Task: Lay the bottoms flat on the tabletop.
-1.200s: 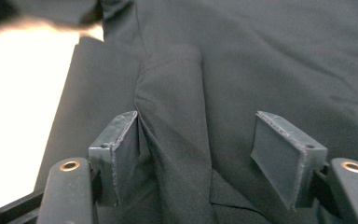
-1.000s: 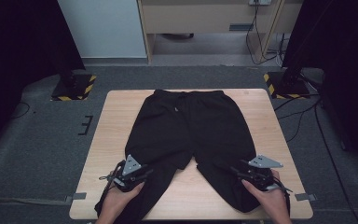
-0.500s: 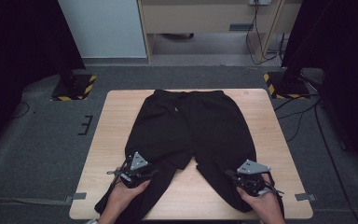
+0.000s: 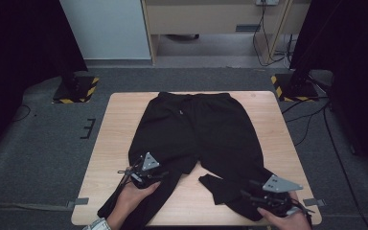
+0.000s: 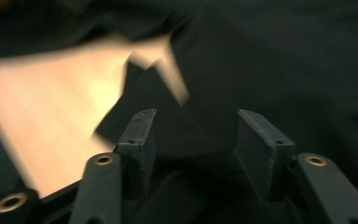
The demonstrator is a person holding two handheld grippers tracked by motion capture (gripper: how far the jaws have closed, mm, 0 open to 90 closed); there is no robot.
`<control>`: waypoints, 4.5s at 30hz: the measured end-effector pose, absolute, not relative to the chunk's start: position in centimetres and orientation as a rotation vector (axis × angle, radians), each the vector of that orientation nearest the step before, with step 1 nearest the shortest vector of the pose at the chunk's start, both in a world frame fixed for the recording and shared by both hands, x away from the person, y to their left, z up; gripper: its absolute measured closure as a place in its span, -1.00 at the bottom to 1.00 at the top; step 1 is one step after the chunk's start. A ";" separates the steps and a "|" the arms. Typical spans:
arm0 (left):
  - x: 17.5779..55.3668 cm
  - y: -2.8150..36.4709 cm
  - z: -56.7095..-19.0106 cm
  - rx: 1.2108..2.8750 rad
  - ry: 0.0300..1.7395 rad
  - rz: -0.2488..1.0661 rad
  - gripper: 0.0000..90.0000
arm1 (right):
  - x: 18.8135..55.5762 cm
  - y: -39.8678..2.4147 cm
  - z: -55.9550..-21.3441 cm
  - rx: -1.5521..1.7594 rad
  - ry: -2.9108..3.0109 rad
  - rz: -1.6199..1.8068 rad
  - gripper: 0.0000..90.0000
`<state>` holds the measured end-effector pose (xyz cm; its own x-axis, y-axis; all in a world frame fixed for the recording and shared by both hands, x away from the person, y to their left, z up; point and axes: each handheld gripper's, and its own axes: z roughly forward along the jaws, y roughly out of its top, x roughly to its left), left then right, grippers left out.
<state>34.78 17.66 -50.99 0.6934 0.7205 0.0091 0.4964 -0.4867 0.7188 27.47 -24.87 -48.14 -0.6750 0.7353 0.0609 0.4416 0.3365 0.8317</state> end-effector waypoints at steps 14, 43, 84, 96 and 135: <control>34.9 18.0 -51.1 2.183 0.947 0.413 0.19 | 32.5 -22.0 -51.9 1.282 2.137 0.980 0.56; 35.0 18.0 -51.2 2.202 0.954 0.435 0.12 | 29.8 -26.0 -50.5 1.241 2.324 0.992 0.10; 34.9 17.6 -51.3 2.226 0.934 0.447 0.07 | 30.5 -22.2 -52.1 1.068 2.466 0.925 0.99; 34.9 17.7 -51.3 2.225 0.934 0.446 0.07 | 30.3 -20.7 -49.6 1.090 2.449 1.180 0.38; 34.9 17.5 -51.4 2.240 0.932 0.433 0.04 | 33.0 -25.4 -52.0 1.416 2.281 0.882 0.97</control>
